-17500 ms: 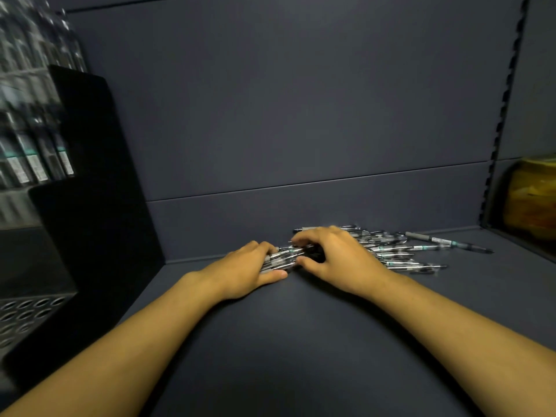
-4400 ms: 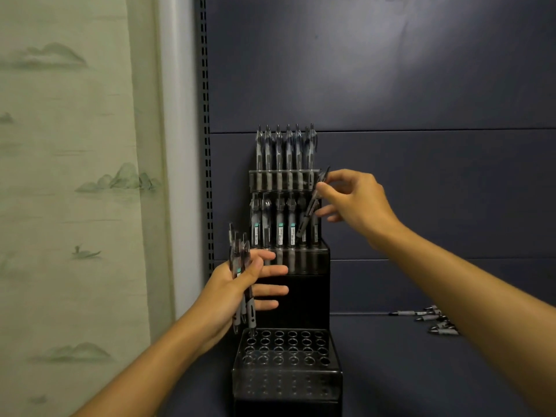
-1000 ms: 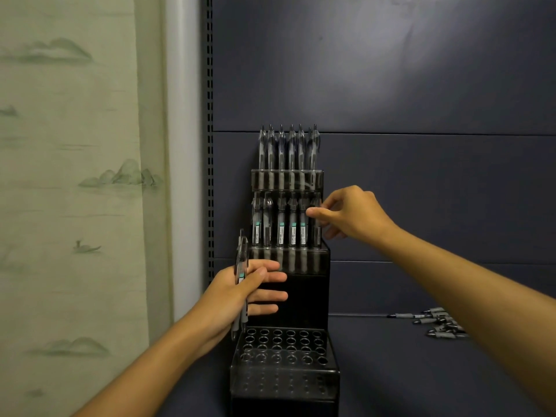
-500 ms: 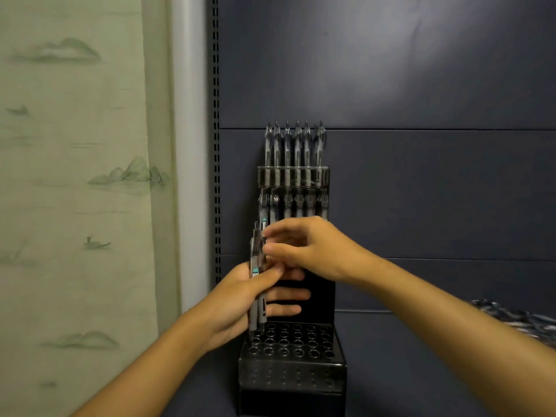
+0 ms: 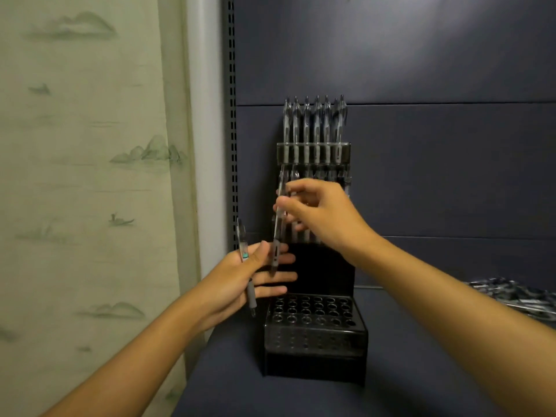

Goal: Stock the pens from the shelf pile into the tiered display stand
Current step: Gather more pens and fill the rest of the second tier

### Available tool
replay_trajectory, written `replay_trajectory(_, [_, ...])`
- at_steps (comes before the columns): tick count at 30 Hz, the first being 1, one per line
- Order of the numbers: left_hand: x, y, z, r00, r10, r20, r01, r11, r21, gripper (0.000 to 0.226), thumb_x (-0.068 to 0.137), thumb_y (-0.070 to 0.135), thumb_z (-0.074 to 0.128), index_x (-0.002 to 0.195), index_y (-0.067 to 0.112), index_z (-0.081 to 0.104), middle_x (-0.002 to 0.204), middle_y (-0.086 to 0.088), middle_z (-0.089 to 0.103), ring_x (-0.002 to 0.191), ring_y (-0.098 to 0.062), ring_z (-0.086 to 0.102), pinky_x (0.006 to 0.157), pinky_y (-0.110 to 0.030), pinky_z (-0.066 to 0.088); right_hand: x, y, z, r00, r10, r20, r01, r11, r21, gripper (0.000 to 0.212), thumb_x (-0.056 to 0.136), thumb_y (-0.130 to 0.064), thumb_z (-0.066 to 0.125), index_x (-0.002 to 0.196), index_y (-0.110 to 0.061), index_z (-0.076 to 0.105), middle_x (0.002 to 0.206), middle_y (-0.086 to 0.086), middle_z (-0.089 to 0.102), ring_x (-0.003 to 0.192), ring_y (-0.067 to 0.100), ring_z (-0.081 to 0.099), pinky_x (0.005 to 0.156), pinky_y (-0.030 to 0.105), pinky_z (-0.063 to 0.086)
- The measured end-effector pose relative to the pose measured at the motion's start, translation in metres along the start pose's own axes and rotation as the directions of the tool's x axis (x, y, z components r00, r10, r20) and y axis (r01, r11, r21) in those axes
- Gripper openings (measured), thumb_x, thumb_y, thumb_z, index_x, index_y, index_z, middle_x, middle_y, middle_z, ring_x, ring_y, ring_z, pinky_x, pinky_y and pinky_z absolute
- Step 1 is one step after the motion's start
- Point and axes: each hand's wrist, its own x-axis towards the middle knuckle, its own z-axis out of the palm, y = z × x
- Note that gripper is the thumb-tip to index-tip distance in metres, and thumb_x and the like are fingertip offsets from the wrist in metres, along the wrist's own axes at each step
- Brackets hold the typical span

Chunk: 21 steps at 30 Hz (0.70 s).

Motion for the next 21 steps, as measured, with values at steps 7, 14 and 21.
replay_trajectory(7, [-0.007, -0.004, -0.038, 0.979, 0.014, -0.205, 0.010, 0.993, 0.117, 0.023, 0.102, 0.015, 0.045, 0.112, 0.012, 0.066, 0.111, -0.009, 0.074, 0.099, -0.028, 0.073, 0.079, -0.033, 0.061, 0.004, 0.008, -0.013, 0.974, 0.031, -0.226, -0.046, 0.997, -0.062, 0.027, 0.093, -0.023, 0.068, 0.118, -0.013, 0.067, 0.089, 0.001, 0.075, 0.074, 0.012, 0.074, 0.070, 0.031, 0.063])
replay_trajectory(14, [-0.011, -0.014, -0.043, 0.977, -0.004, -0.211, 0.034, 0.990, 0.139, 0.024, 0.102, 0.013, 0.046, 0.113, 0.012, 0.067, 0.106, -0.005, 0.076, 0.097, -0.026, 0.074, 0.076, -0.031, 0.062, -0.023, 0.043, 0.017, 0.988, 0.057, -0.142, -0.086, 0.975, -0.206, 0.023, 0.093, -0.027, 0.067, 0.115, -0.019, 0.065, 0.091, -0.004, 0.072, 0.071, 0.006, 0.073, 0.077, 0.031, 0.062])
replay_trajectory(21, [-0.012, -0.016, -0.044, 0.980, 0.003, -0.201, 0.024, 0.991, 0.133, 0.024, 0.102, 0.013, 0.047, 0.113, 0.012, 0.067, 0.107, -0.006, 0.076, 0.097, -0.026, 0.074, 0.077, -0.031, 0.062, -0.029, 0.053, 0.026, 0.986, 0.094, -0.137, -0.125, 0.965, -0.232, 0.031, 0.093, -0.030, 0.068, 0.121, -0.017, 0.065, 0.093, -0.004, 0.073, 0.071, 0.004, 0.072, 0.080, 0.033, 0.061])
